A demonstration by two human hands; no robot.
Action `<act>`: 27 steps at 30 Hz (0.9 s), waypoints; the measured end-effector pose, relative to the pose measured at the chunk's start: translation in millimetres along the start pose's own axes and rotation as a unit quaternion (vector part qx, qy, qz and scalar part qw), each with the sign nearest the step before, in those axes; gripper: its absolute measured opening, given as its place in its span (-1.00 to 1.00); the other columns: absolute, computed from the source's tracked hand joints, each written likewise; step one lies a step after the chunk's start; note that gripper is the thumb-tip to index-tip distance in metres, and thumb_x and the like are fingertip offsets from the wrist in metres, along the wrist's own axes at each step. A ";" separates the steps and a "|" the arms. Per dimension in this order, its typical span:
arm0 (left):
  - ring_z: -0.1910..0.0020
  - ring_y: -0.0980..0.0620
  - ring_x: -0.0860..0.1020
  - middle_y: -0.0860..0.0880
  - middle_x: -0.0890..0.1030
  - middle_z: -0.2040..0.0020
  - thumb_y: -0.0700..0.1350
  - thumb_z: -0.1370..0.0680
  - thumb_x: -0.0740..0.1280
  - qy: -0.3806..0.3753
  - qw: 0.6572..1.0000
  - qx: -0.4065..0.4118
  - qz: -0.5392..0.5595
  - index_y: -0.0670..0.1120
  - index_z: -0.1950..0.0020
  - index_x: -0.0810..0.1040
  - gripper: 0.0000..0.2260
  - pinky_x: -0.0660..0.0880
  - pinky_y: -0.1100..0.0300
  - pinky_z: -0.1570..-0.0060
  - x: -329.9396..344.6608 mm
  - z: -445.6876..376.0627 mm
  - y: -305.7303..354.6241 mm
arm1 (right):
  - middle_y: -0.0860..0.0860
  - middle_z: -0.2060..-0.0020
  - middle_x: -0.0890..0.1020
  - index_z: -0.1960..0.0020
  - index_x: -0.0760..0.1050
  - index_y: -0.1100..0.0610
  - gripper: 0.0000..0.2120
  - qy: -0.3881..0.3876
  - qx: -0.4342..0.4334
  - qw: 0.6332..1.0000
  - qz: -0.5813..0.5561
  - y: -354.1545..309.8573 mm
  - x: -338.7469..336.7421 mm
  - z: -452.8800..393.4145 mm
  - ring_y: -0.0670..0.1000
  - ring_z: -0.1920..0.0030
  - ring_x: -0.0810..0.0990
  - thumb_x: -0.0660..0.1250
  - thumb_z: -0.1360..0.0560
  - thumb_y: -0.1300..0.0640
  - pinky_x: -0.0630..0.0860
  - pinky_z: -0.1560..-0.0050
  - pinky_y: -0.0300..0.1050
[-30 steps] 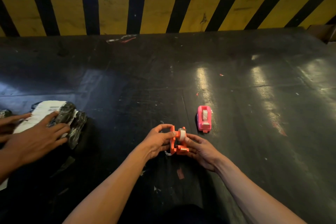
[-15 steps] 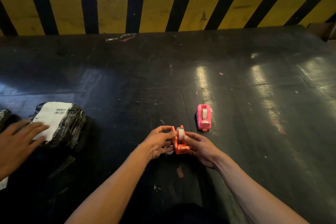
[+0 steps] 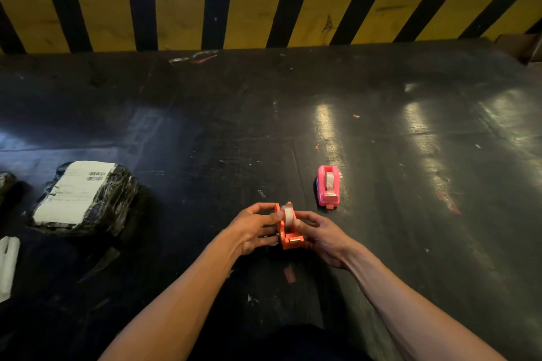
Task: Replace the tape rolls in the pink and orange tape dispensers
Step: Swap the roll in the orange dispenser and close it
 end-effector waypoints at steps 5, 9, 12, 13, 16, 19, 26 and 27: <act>0.00 -0.12 0.71 -0.17 0.70 -0.08 -0.23 -0.43 0.52 0.002 1.000 0.021 0.003 -0.05 -0.21 0.58 -0.63 0.65 -0.10 0.02 4.1 3.4 0.2 | 0.23 -0.09 0.67 -0.31 0.48 0.21 -0.62 0.001 -0.005 1.000 0.025 -5.9 -2.3 4.0 0.14 0.01 0.71 0.39 -0.51 0.22 0.65 0.10 -0.03; 0.09 -0.10 0.73 -0.18 0.73 -0.01 -0.25 -0.45 0.50 0.022 0.998 0.034 0.042 -0.10 -0.22 0.56 -0.64 0.67 0.00 0.23 7.7 2.9 0.6 | 0.24 -0.10 0.65 -0.29 0.49 0.19 -0.63 0.029 -0.016 0.999 0.043 -11.5 -2.6 3.6 0.10 0.07 0.71 0.41 -0.51 0.18 0.64 0.14 -0.04; 0.10 -0.13 0.73 -0.21 0.74 0.04 -0.29 -0.47 0.48 0.029 0.995 0.041 0.084 -0.13 -0.23 0.54 -0.65 0.66 0.01 0.29 8.1 4.6 1.4 | 0.23 -0.06 0.67 -0.28 0.50 0.19 -0.59 0.041 -0.031 0.996 0.068 -16.4 -1.3 1.0 0.11 0.07 0.70 0.44 -0.47 0.12 0.64 0.10 -0.01; 0.08 -0.15 0.73 -0.23 0.72 0.00 -0.29 -0.47 0.47 0.030 0.995 0.041 0.089 -0.13 -0.24 0.53 -0.64 0.67 -0.02 0.25 7.7 5.6 0.6 | 0.24 -0.08 0.67 -0.29 0.51 0.19 -0.55 0.039 -0.032 0.995 0.081 -17.4 -1.4 0.2 0.15 0.03 0.69 0.45 -0.44 0.09 0.64 0.02 0.05; -0.02 -0.20 0.71 -0.28 0.67 -0.13 -0.28 -0.44 0.48 0.001 0.994 0.038 0.101 -0.11 -0.28 0.49 -0.57 0.67 -0.10 0.10 8.5 9.6 -3.6 | 0.26 -0.12 0.67 -0.30 0.54 0.12 -0.52 0.003 -0.013 0.994 0.111 -17.8 2.1 -1.4 0.20 -0.07 0.66 0.47 -0.41 0.03 0.60 -0.11 0.11; -0.15 -0.23 0.65 -0.27 0.59 -0.26 -0.33 -0.45 0.45 -0.067 0.993 0.034 0.092 -0.07 -0.34 0.45 -0.51 0.65 -0.09 -0.02 13.2 16.0 -4.1 | 0.23 -0.12 0.67 -0.27 0.58 0.03 -0.59 -0.042 0.029 0.991 0.120 -16.4 3.4 -0.2 0.15 -0.08 0.66 0.47 -0.43 0.01 0.58 -0.08 0.04; -0.33 0.01 0.49 0.06 0.43 -0.38 -0.25 -0.47 0.47 -0.087 0.929 0.167 -0.318 0.25 -0.41 0.41 -0.38 0.53 0.02 -0.25 15.5 28.1 17.6 | 0.17 0.02 0.65 -0.16 0.48 0.22 -0.73 -0.035 0.073 0.968 0.239 -26.1 -2.8 3.7 0.04 0.09 0.66 0.42 -0.50 0.17 0.62 0.09 -0.12; -0.32 0.05 0.48 0.09 0.47 -0.34 -0.21 -0.46 0.50 -0.070 0.912 0.187 -0.359 0.25 -0.35 0.46 -0.43 0.50 0.00 -0.29 13.2 28.4 20.3 | 0.15 0.07 0.64 -0.12 0.47 0.23 -0.75 -0.033 0.070 0.965 0.250 -28.1 -0.8 5.6 0.01 0.14 0.65 0.42 -0.50 0.18 0.60 0.17 -0.18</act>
Point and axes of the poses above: each hand's wrist, its own z-axis away from the middle knuckle, its own x-axis out of the palm, y = z × x, the point moved 10 cm from there along -z, towards the middle knuckle
